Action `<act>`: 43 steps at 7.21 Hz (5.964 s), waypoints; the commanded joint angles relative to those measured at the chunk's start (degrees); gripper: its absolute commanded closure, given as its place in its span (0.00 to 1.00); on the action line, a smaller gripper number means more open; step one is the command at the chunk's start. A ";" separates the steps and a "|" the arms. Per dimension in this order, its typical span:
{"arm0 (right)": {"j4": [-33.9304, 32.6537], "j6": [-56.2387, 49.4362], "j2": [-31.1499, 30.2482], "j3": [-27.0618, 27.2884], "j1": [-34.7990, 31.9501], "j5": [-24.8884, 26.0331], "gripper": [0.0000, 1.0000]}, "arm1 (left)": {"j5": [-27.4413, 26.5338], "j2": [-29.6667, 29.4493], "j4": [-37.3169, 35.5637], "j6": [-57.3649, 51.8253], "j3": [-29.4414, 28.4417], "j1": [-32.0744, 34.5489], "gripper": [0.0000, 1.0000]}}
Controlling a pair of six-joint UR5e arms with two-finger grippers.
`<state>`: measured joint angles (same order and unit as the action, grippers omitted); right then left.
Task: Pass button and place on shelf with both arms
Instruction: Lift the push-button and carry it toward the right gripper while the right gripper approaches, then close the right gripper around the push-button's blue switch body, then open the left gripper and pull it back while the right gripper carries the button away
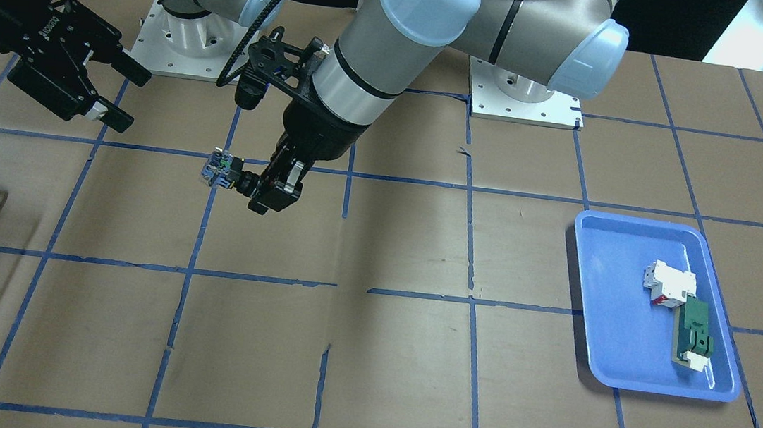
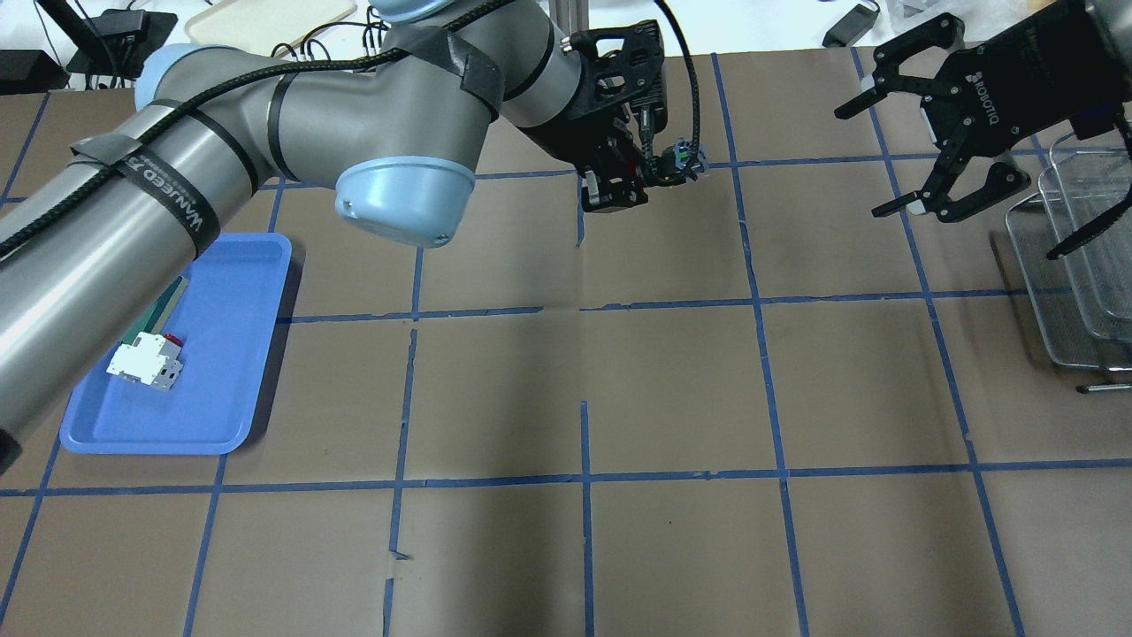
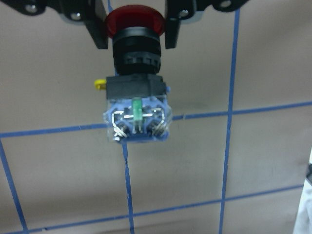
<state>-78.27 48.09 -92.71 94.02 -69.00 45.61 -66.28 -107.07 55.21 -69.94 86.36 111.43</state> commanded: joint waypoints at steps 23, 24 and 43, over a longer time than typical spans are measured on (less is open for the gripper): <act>-9.54 8.52 2.53 6.17 -4.22 -8.17 0.00 | 0.10 1.60 -3.79 4.73 0.57 2.30 1.00; -9.54 8.52 2.62 6.26 -4.22 -8.17 0.07 | 0.10 1.34 -3.88 4.73 0.57 2.30 1.00; -9.81 -11.19 2.53 1.36 -3.34 13.72 1.00 | -15.74 7.12 14.00 9.01 0.04 -3.66 0.00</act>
<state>-88.78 44.15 -90.14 97.10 -72.34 50.65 -75.35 -102.06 63.65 -62.46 86.38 109.43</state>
